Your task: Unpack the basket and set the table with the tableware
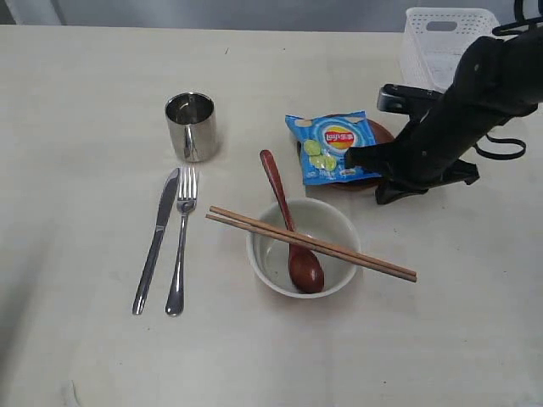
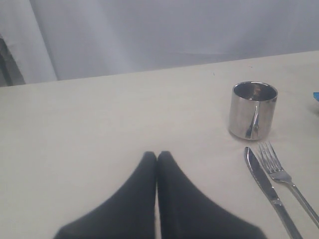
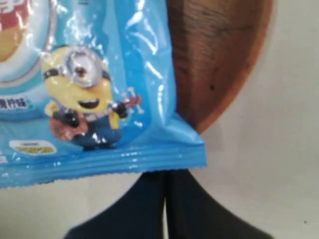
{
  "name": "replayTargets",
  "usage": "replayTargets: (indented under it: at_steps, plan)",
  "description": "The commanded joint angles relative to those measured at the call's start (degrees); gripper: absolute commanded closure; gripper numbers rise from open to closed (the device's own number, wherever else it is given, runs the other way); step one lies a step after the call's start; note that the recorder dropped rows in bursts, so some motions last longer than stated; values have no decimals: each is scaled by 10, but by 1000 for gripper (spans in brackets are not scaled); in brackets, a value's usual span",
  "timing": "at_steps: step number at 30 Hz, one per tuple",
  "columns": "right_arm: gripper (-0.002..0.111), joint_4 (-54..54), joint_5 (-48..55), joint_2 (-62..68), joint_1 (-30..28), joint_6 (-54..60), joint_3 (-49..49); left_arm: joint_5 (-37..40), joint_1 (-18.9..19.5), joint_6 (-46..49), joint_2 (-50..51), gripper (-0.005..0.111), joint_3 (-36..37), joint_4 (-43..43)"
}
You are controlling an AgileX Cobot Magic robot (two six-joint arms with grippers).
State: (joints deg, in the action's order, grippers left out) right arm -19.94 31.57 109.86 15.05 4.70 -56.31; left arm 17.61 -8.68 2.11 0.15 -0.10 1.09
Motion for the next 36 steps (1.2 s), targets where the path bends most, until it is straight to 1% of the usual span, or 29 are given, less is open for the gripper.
replayTargets:
  at_steps: [1,8,14,16,23,27,36]
  plan:
    - [109,-19,-37,5,0,11,-4,-5,1,-2,-2,107,1,-3]
    - [109,-22,-17,5,1,21,-4,-5,1,-2,-2,107,1,-3]
    - [109,-64,-61,5,18,48,-6,-5,1,-2,-2,107,1,-3]
    - [109,-72,-71,7,19,48,-15,-5,1,-2,-2,107,1,-3]
    - [109,-81,-31,53,19,53,-79,-5,1,-2,-2,107,1,-3]
    - [109,-83,-28,81,19,58,-104,-5,1,-2,-2,107,1,-3]
    - [109,-146,-43,110,19,142,-119,-5,1,-2,-2,107,1,-3]
